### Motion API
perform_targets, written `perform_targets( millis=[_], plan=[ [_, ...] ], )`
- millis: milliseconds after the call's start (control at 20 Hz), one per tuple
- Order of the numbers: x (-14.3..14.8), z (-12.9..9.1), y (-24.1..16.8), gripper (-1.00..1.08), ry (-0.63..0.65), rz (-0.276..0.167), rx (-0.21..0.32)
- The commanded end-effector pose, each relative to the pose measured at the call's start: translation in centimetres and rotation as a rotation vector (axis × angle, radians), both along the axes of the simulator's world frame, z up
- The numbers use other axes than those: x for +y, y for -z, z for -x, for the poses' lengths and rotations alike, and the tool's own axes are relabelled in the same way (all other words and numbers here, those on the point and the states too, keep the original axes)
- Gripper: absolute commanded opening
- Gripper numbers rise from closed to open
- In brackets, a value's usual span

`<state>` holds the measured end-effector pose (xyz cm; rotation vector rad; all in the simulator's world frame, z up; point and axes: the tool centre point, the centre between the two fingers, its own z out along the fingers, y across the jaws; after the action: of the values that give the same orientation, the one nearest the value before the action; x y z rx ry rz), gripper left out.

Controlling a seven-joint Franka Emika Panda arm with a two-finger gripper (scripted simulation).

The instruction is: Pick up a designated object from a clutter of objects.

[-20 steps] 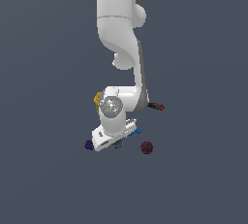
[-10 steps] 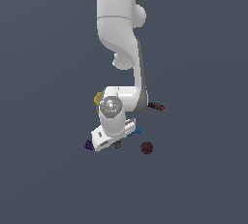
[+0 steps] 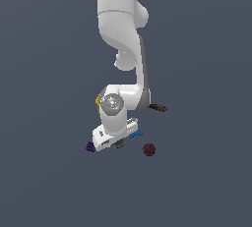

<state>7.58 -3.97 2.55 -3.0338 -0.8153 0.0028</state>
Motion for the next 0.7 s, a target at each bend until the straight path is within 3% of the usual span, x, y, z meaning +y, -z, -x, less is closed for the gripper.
perform_targets(
  millis=[0,650],
  plan=[
    [-0.1,0.3,-0.9,-1.0,0.0,0.0,-0.002],
    [-1.0,4.3,-9.7,-1.0,0.0,0.0,-0.002]
  ],
)
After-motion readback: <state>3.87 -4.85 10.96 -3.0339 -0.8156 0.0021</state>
